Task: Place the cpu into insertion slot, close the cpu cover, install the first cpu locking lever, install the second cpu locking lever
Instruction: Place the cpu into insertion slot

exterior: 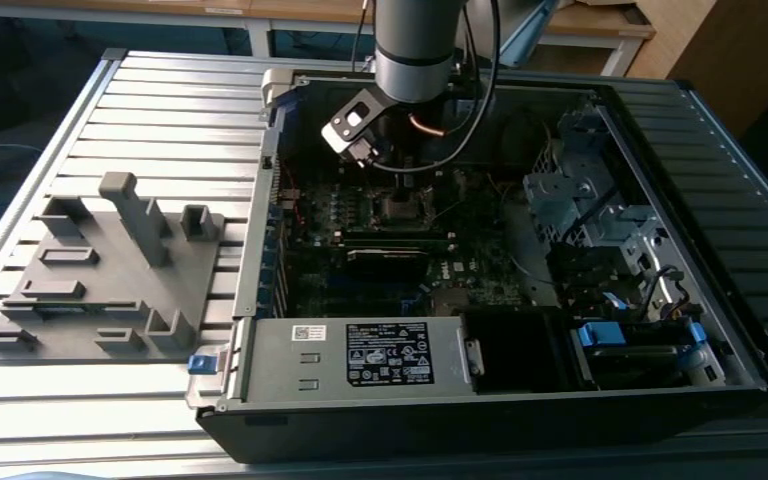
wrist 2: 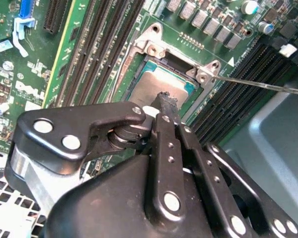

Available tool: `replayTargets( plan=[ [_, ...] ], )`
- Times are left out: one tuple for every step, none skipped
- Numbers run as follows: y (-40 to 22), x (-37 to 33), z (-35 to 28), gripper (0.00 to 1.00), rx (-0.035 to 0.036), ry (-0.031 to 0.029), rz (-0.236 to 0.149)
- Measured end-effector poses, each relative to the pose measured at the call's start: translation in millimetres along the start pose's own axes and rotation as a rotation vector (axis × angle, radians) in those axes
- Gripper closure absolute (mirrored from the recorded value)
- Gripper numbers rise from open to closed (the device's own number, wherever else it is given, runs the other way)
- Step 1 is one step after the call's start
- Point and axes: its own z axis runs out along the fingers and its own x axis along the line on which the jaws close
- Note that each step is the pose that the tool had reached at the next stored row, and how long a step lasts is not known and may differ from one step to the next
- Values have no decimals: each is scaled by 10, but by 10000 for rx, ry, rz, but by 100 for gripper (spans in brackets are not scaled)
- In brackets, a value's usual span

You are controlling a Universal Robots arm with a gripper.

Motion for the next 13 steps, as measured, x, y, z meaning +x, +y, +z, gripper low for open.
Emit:
replayTargets(
  plan=[
    [0,-1,-5,90,2,-4,0],
    [0,0,-4,90,0,0,0],
    [0,0,-4,90,0,0,0],
    [0,0,-4,90,-1,1,0],
    [2,1,-39,90,-1,1,0],
    [3,2,-73,90,0,0,0],
    [3,2,-73,90,-1,1,0],
    [4,2,-73,90,-1,1,0],
    [3,2,-74,90,0,1,0],
    [3,2,-74,90,-1,1,0],
    [3,2,-74,90,-1,1,0],
    [4,2,-74,90,0,1,0],
    [3,2,-75,90,0,0,0]
  ],
)
